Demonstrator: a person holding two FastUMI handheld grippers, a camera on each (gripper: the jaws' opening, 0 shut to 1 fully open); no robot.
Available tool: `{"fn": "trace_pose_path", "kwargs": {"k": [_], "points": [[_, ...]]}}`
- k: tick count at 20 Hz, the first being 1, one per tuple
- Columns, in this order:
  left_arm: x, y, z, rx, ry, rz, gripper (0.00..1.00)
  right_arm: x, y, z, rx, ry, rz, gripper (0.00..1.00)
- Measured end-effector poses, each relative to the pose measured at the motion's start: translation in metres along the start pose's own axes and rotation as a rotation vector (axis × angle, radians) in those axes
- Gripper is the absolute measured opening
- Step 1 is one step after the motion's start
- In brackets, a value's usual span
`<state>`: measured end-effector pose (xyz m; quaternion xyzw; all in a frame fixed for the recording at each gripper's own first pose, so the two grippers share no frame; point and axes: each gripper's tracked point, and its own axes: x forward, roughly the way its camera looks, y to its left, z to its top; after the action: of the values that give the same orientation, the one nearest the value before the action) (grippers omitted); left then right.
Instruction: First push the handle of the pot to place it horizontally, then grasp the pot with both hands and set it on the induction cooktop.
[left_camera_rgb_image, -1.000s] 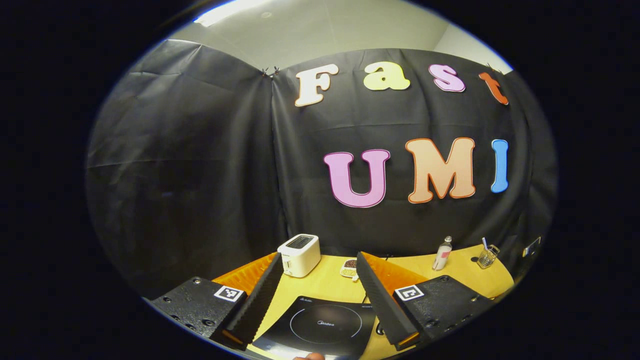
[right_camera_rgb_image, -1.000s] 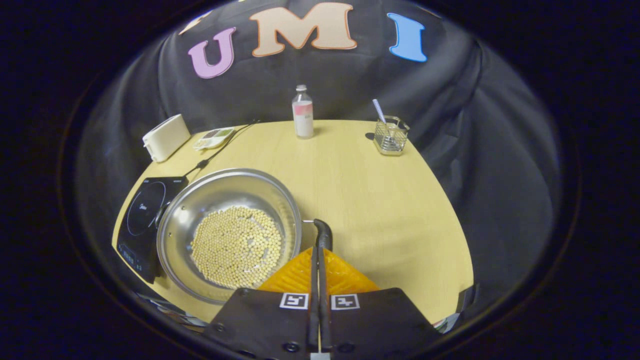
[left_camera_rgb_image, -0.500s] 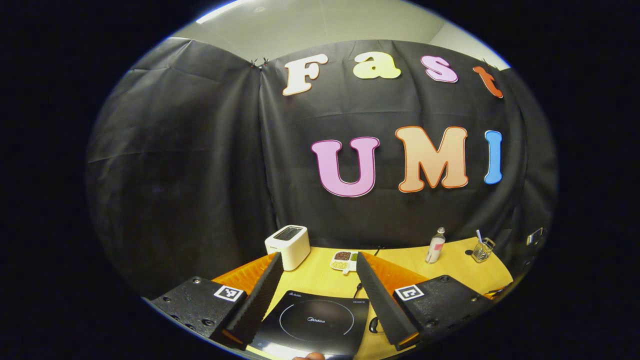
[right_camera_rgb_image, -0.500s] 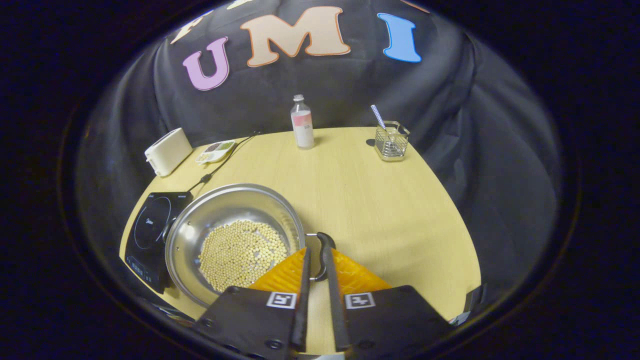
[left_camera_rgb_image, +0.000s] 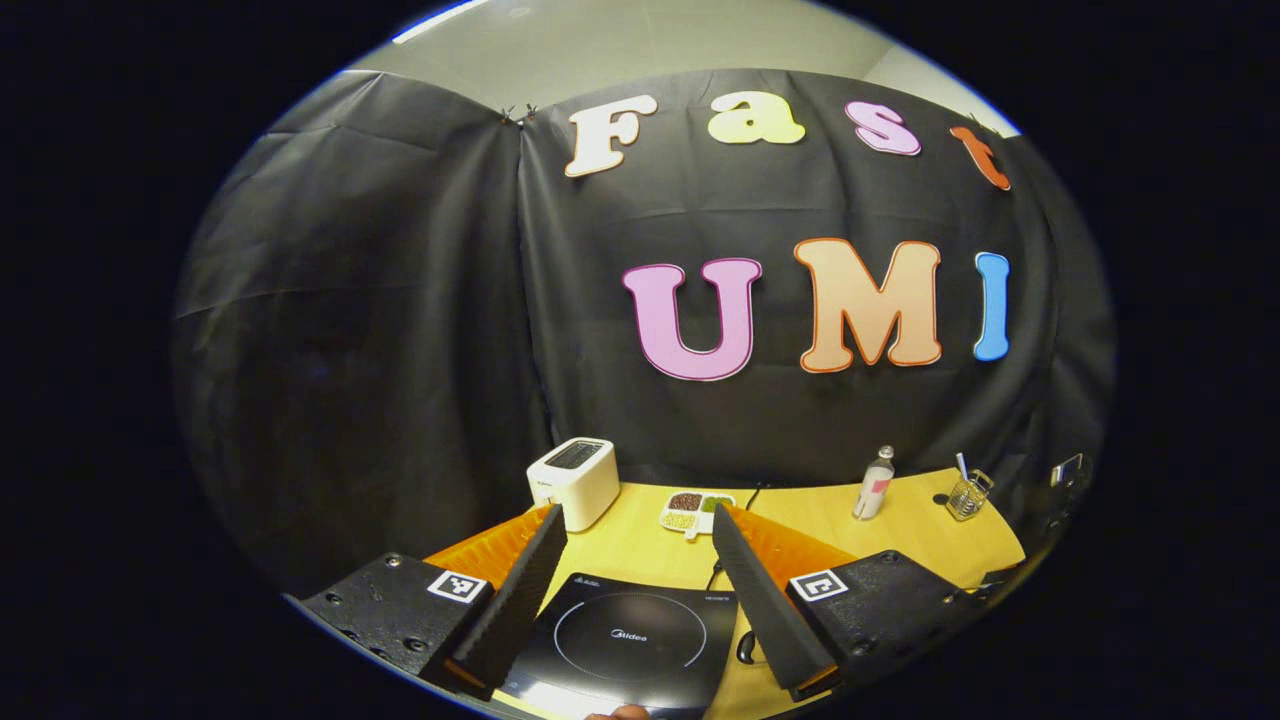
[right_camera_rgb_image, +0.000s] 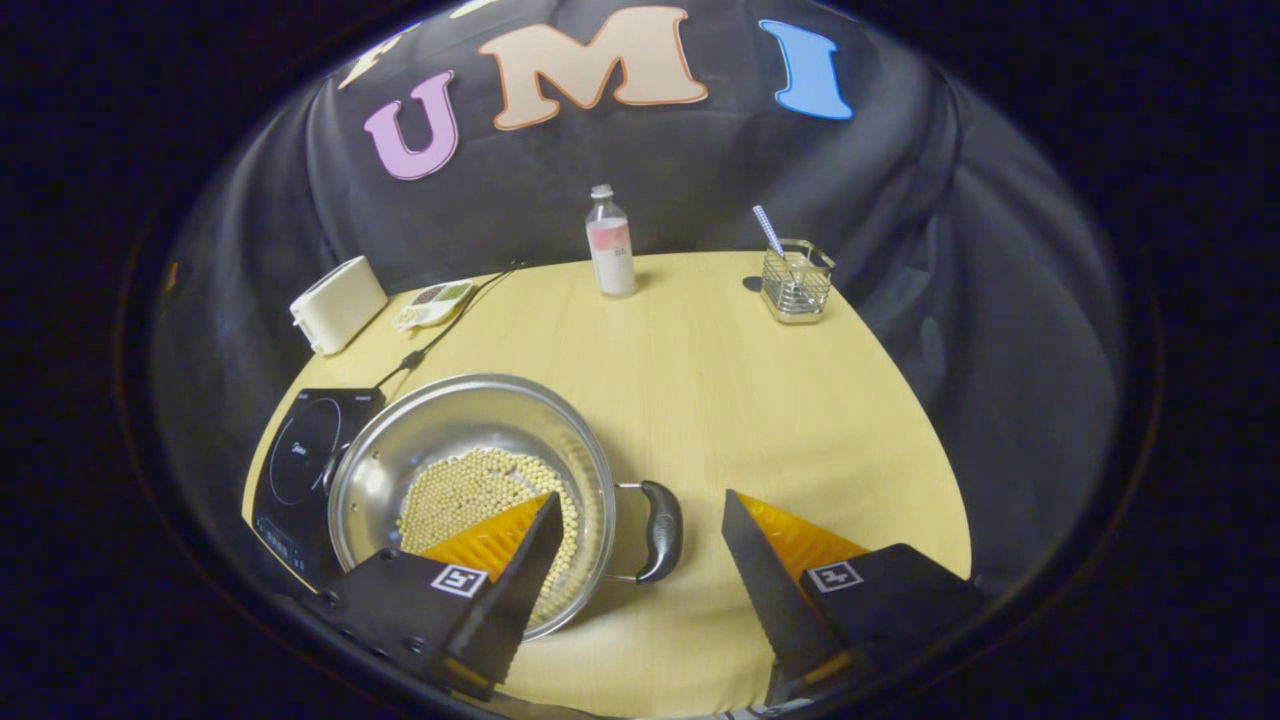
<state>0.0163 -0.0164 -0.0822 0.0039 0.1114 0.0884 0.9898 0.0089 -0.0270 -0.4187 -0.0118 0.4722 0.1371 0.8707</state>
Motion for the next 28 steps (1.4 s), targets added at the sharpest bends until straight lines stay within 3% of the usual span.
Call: {"fn": "trace_pose_path", "kwargs": {"k": [3, 5, 7, 9, 10, 14, 15, 18, 21, 22, 24, 26, 27, 28], "points": [[0.007, -0.014, -0.020, -0.009, 0.051, -0.044, 0.94, 0.006, 0.001, -0.002, 0.005, 0.016, 0.002, 0.95], [0.015, -0.025, -0.034, -0.011, 0.088, -0.076, 0.95, 0.011, 0.002, -0.004, 0.005, 0.027, 0.003, 1.00], [0.021, -0.037, -0.053, -0.007, 0.130, -0.110, 0.95, 0.014, 0.002, -0.006, 0.002, 0.042, 0.002, 0.95], [0.028, -0.051, -0.077, -0.014, 0.193, -0.144, 0.95, 0.019, 0.002, -0.011, 0.002, 0.062, 0.002, 1.00], [0.030, -0.059, -0.090, -0.021, 0.230, -0.166, 0.96, 0.021, 0.002, -0.014, 0.003, 0.071, 0.002, 0.95], [0.034, -0.087, -0.142, -0.036, 0.373, -0.240, 0.95, 0.027, 0.002, -0.019, 0.011, 0.093, 0.000, 0.95], [0.034, -0.093, -0.153, -0.043, 0.410, -0.258, 0.96, 0.028, 0.002, -0.021, 0.011, 0.100, -0.002, 1.00], [0.033, -0.114, -0.187, -0.078, 0.507, -0.322, 0.98, 0.031, 0.004, -0.023, 0.012, 0.114, 0.004, 0.95], [0.035, -0.122, -0.216, -0.079, 0.592, -0.354, 0.98, 0.036, 0.007, -0.026, 0.006, 0.128, 0.005, 0.95], [0.038, -0.124, -0.225, -0.077, 0.612, -0.362, 0.98, 0.038, 0.008, -0.027, 0.004, 0.133, 0.006, 1.00], [0.040, -0.126, -0.243, -0.073, 0.660, -0.370, 0.98, 0.041, 0.010, -0.029, 0.000, 0.141, 0.010, 0.95], [0.039, -0.129, -0.259, -0.084, 0.704, -0.378, 0.98, 0.042, 0.011, -0.032, -0.005, 0.151, 0.011, 1.00], [0.039, -0.130, -0.265, -0.088, 0.718, -0.381, 0.98, 0.043, 0.011, -0.033, -0.008, 0.155, 0.010, 0.95], [0.039, -0.131, -0.269, -0.090, 0.729, -0.384, 0.98, 0.044, 0.011, -0.034, -0.008, 0.159, 0.011, 1.00]]}}
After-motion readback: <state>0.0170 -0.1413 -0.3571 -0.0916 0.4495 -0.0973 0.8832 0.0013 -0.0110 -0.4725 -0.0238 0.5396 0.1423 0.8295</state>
